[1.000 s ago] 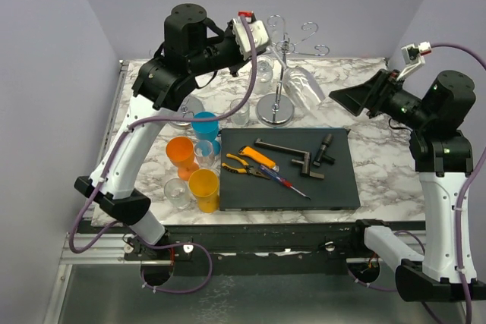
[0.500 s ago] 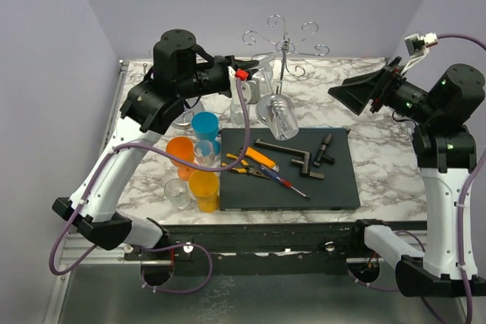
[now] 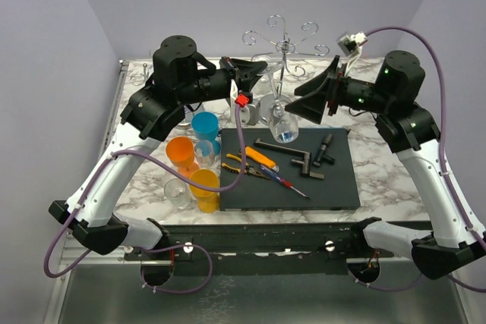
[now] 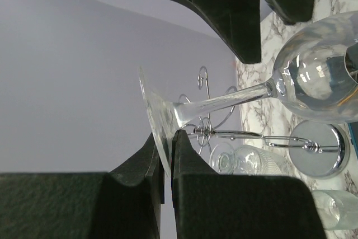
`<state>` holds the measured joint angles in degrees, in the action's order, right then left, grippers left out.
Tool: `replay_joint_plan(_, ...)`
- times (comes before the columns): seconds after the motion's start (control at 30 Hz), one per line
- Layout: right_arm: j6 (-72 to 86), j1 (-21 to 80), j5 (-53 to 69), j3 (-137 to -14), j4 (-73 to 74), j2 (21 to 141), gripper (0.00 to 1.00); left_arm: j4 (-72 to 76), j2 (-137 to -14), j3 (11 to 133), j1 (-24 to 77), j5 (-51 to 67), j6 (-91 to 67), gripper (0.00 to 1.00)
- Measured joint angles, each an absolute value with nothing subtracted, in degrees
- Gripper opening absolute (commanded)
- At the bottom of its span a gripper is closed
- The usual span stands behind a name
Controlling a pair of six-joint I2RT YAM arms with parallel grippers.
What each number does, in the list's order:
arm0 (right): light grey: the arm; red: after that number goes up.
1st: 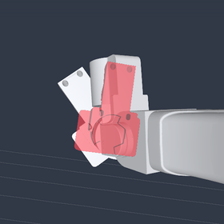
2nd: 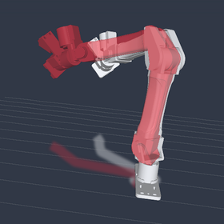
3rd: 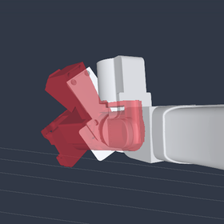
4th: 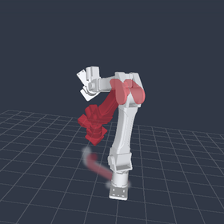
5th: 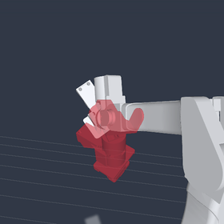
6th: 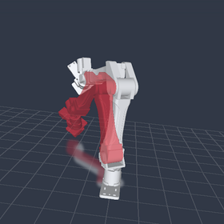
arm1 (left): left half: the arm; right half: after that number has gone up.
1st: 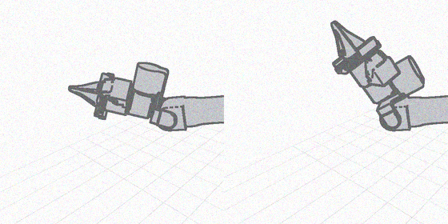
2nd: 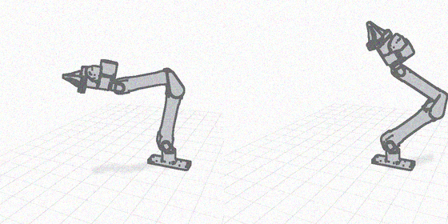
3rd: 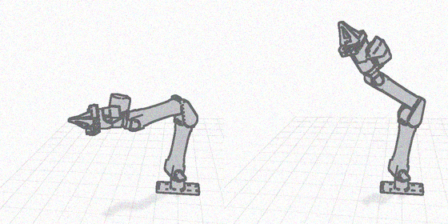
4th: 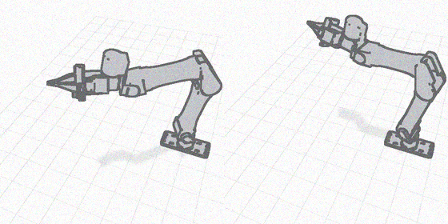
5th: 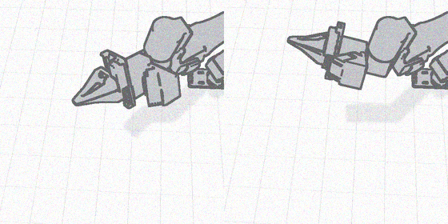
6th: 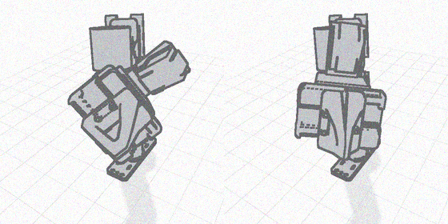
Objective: Place the wine glass upside down on the wine glass rack
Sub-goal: Turn the wine glass upside down at the wine rack.
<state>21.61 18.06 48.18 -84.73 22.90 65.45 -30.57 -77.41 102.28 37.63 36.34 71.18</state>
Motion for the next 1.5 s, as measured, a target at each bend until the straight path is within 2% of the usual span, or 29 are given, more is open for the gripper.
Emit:
replay_joint_plan(0.33,14.8,22.2,45.8,-84.6,25.9,66.6,1.0,-30.1,-78.6,102.4,37.9,36.3,73.9,0.0)
replay_joint_plan(0.63,9.8,29.0,43.6,-79.2,28.4,66.9,0.99,-29.9,-79.2,103.5,38.4,36.3,75.1,0.0)
replay_joint_plan(0.83,9.4,29.7,39.9,-76.5,26.4,66.3,0.79,-29.7,-79.4,104.0,38.9,36.2,75.7,0.0)
replay_joint_plan(1.03,10.9,30.1,37.6,-69.1,18.2,62.3,0.47,-29.7,-79.4,103.5,39.9,35.5,76.3,0.0)
replay_joint_plan(1.07,11.2,30.1,37.1,-67.6,16.5,61.5,0.44,-29.7,-79.4,103.4,40.2,35.4,76.3,0.02)
replay_joint_plan(1.13,11.9,30.2,36.4,-64.7,13.5,59.9,0.42,-29.7,-79.4,103.2,40.9,34.9,76.0,0.17)
replay_joint_plan(1.17,12.1,30.2,35.9,-63.6,12.2,59.3,0.41,-29.7,-79.4,103.0,41.2,34.7,75.9,0.33)
replay_joint_plan(1.27,12.3,30.5,34.1,-60.7,9.0,58.2,0.36,-29.3,-79.4,102.5,41.9,34.1,74.4,0.63)
replay_joint_plan(1.4,12.1,30.3,28.2,-56.6,6.8,58.1,0.32,-28.7,-78.8,102.0,43.3,34.0,71.9,0.91)
replay_joint_plan(1.5,12.0,30.3,24.0,-54.3,6.0,58.0,0.31,-28.3,-78.1,101.5,43.8,33.7,70.2,0.99)
